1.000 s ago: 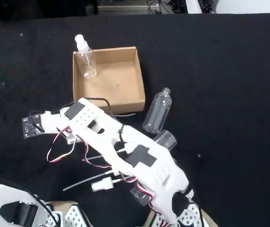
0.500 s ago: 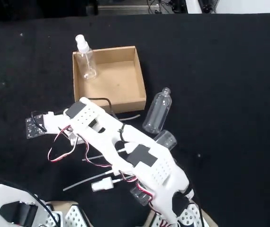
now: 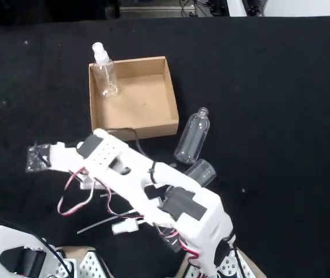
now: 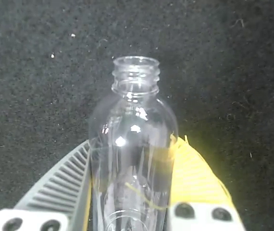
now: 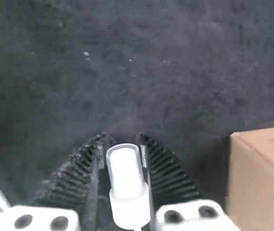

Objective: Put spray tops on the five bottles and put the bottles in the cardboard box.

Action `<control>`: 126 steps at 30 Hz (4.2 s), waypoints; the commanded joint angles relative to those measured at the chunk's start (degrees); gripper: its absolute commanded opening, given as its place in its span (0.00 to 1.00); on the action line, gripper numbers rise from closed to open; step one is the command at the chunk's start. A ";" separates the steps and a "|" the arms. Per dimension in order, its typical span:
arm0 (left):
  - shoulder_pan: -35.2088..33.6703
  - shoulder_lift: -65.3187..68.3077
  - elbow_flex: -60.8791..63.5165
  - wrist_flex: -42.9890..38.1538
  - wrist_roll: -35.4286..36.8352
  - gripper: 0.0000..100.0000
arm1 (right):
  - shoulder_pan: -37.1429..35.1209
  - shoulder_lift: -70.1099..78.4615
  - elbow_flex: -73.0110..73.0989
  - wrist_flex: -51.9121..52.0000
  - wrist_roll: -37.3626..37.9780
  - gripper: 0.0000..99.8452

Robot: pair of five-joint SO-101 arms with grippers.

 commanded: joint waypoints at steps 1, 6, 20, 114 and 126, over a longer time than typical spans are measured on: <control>1.19 -1.23 -3.30 0.09 -0.18 0.03 | -0.44 -4.88 2.07 -6.86 -5.80 0.04; 1.01 -1.23 -3.30 0.09 -0.18 0.03 | -0.44 -5.49 -0.84 -2.90 -9.32 0.25; 1.10 -1.23 -3.21 0.18 -0.18 0.03 | 3.52 -5.67 -3.91 9.58 2.20 0.23; 101.76 -133.45 113.27 -58.64 34.73 0.03 | 24.70 -66.15 2.86 -15.03 -52.40 0.01; 101.76 -133.10 113.27 -58.46 34.73 0.03 | 24.62 -71.43 12.18 -26.29 -52.40 0.01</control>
